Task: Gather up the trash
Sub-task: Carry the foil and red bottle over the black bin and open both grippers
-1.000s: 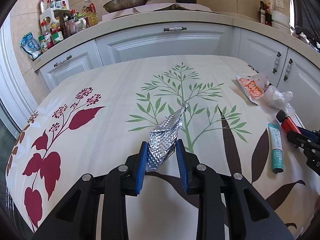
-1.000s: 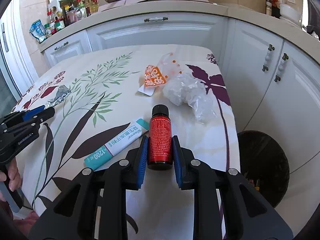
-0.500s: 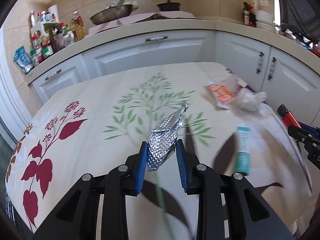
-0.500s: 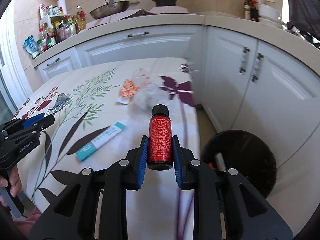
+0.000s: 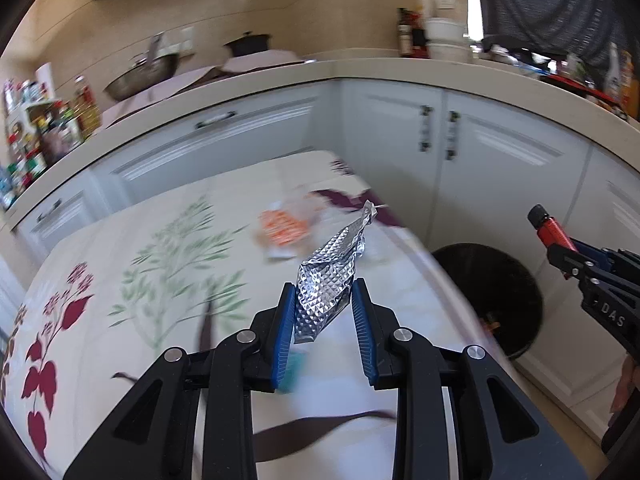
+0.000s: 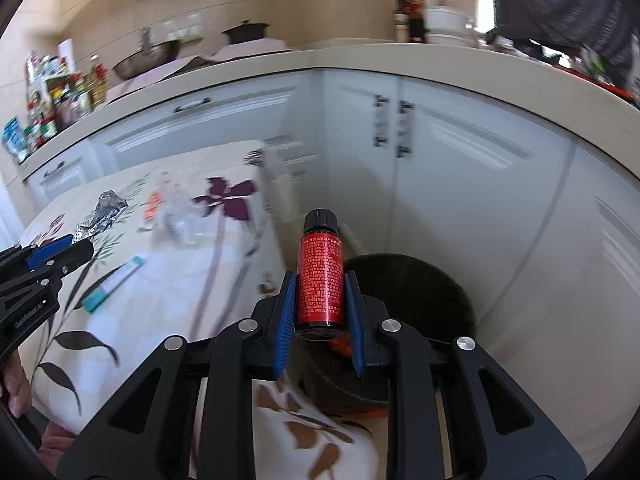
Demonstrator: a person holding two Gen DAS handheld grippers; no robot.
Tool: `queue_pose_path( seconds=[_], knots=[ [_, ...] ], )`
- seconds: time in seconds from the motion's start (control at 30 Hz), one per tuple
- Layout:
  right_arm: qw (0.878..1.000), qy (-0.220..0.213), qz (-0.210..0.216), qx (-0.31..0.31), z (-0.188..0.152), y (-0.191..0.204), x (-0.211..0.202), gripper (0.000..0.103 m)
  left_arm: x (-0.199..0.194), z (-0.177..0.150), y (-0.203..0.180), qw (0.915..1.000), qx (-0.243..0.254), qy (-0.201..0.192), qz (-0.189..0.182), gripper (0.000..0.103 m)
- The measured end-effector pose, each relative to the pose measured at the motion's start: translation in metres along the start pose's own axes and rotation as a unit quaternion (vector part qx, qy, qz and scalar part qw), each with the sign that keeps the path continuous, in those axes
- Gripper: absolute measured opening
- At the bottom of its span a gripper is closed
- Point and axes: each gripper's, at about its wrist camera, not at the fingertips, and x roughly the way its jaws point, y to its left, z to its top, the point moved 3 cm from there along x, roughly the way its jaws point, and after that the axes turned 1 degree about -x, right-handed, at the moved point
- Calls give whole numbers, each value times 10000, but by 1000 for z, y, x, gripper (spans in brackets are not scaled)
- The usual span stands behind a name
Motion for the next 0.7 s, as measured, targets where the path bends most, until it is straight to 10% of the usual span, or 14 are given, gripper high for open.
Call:
queue_pose_path(
  seconds=[0.7],
  knots=[
    [9966, -68, -578, 584, -12, -88, 9, 23, 37, 27, -126, 9973, 472, -81, -554, 30]
  ],
)
